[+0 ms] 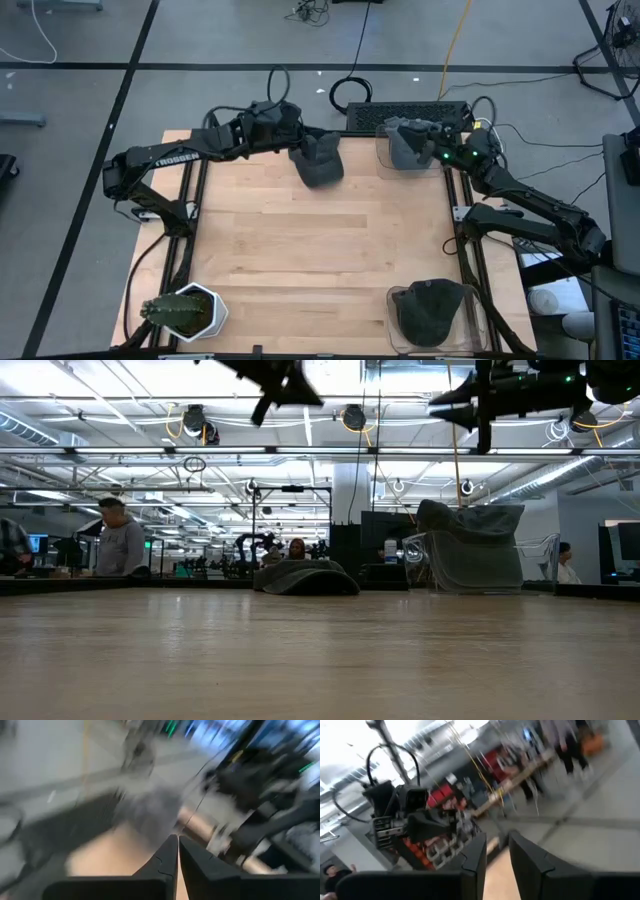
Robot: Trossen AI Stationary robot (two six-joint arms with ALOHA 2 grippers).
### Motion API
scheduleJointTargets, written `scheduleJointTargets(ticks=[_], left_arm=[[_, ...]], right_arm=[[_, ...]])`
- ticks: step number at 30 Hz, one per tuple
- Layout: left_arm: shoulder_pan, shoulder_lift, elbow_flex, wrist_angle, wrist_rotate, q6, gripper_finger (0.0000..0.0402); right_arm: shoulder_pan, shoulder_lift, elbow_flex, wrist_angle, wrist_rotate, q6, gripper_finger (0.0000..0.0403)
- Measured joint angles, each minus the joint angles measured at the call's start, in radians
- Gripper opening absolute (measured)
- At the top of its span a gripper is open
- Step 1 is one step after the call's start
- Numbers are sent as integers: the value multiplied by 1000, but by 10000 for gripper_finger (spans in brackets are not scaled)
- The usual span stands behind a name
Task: Pick & Place hat
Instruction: Put the black cap into the bottom transparent bin
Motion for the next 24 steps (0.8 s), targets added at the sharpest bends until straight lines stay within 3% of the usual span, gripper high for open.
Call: scheduleJointTargets(ticks=[4, 12, 17, 24], left_arm=[[46, 0, -1, -188, 36, 13, 24], [122, 23, 0, -342, 179, 144, 33], [139, 83, 0, -401, 262, 183, 107], [158, 215, 0, -390, 261, 219, 218]], right_arm=[[25, 12, 0, -79, -7, 36, 66], [113, 112, 57, -81, 49, -53, 50], [143, 203, 124, -115, 45, -87, 50], [152, 236, 147, -111, 45, -39, 50]])
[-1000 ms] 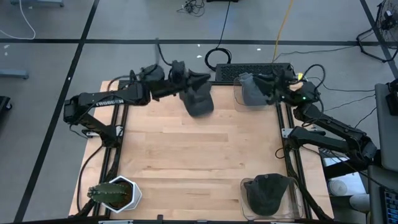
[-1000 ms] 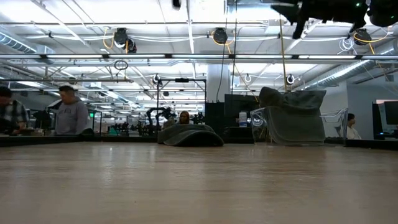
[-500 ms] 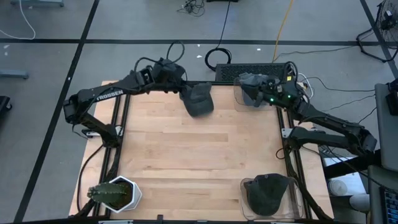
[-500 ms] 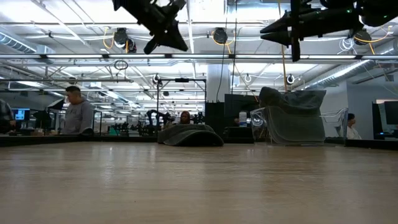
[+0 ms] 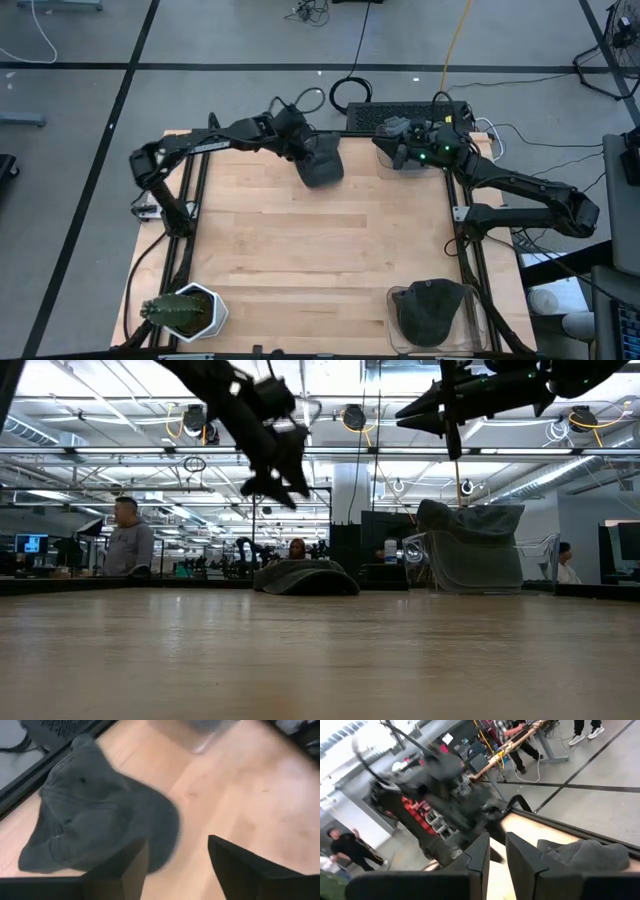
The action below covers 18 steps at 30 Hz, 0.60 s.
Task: Pick & Place hat
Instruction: Put the black cap into the bottom transparent bin
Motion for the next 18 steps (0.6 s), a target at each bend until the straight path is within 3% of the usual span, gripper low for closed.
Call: scheduleJointTargets(ticks=[12, 18], left_arm=[[72, 192, 0, 76, -36, 137, 266], [92, 241, 0, 76, -58, 98, 266]], right_arm=[[4, -14, 0, -1, 1, 85, 50], [31, -10, 0, -1, 0, 85, 50]])
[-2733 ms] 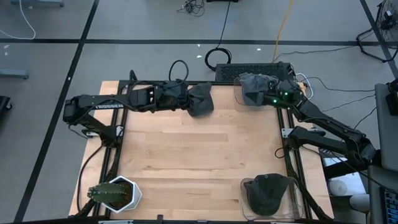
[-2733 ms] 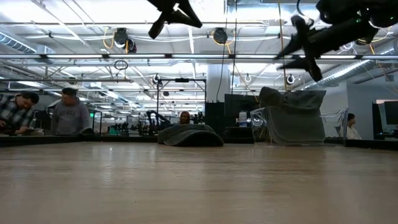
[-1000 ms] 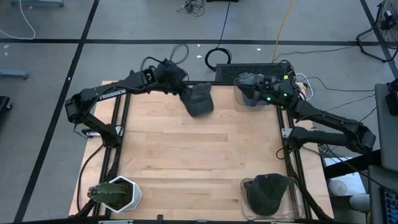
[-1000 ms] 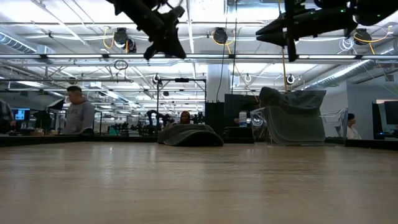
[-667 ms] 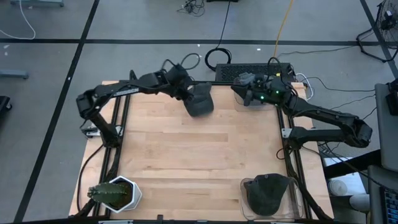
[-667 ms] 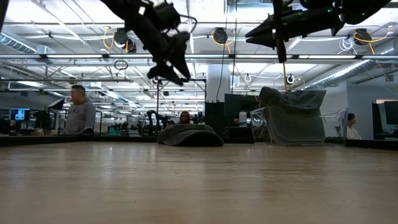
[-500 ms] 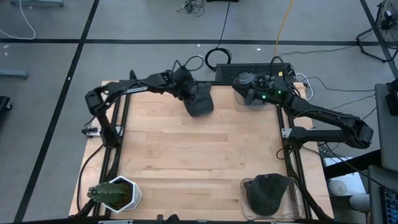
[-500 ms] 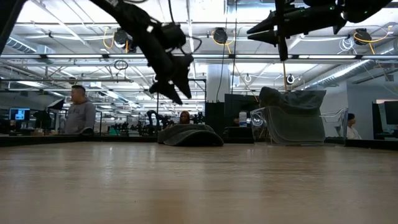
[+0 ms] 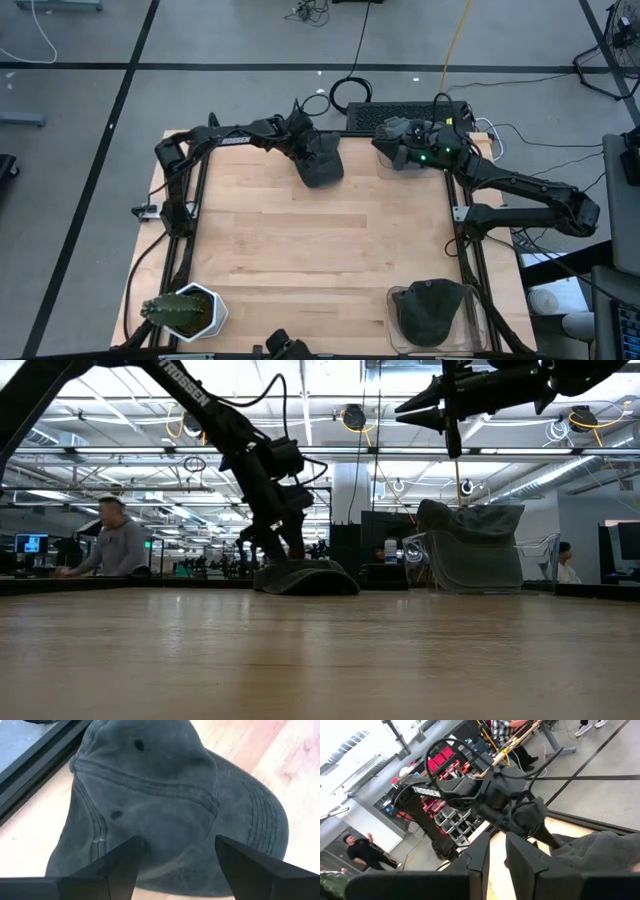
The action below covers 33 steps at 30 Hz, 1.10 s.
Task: Pick & Place hat
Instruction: Put the black cap into the bottom transparent bin
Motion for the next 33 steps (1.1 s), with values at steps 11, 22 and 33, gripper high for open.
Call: scheduleJointTargets(ticks=[11, 22, 33], left_arm=[[-18, 33, 0, -36, 3, -4, 199], [-68, 13, 0, -78, 184, 5, 11], [-287, -27, -1, -74, 260, 80, 6]], right_arm=[[40, 0, 0, -74, 1, -7, 50], [40, 0, 0, -97, 0, -8, 50], [37, -1, -1, -97, -92, -46, 50]])
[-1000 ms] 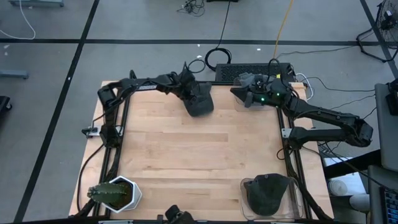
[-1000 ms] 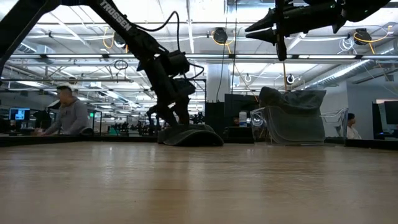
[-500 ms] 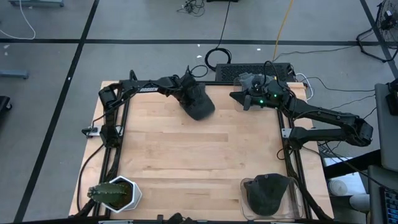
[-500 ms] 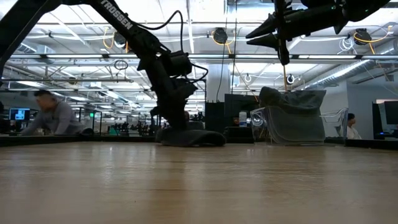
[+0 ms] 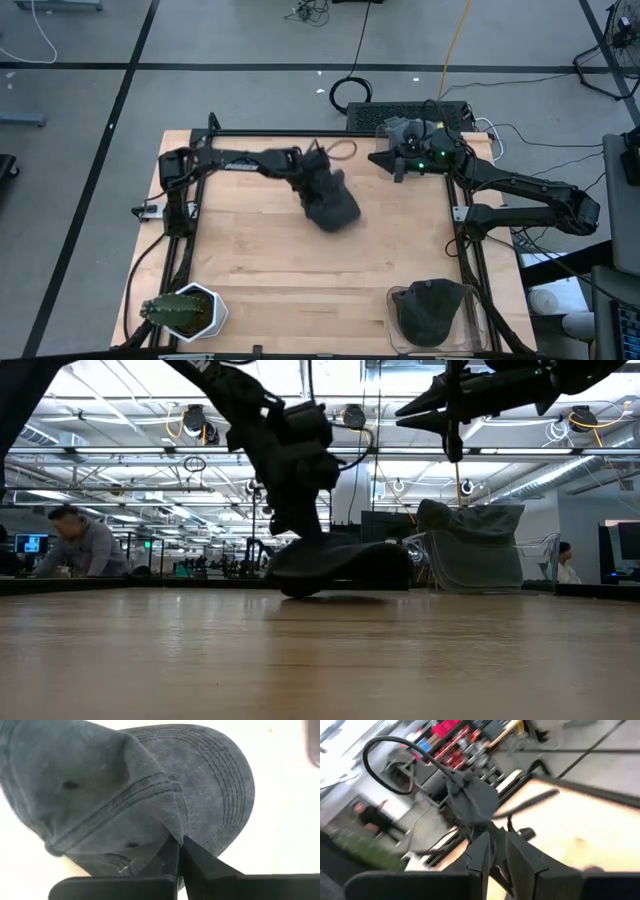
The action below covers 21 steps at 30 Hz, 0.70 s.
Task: Pick & Place hat
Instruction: Put the black cap into the bottom transparent bin
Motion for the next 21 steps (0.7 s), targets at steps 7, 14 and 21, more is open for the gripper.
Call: scheduleJointTargets(ticks=[7, 14, 21], left_arm=[[-158, -6, 1, 63, -40, 40, 14], [-254, -6, 1, 102, -141, -46, 19], [-310, -6, 1, 116, -180, -248, 93]], right_arm=[[2, -5, 0, 1, -163, -2, 50], [2, -5, -1, -10, -319, 15, 50], [23, -5, -1, -75, -325, -110, 59]])
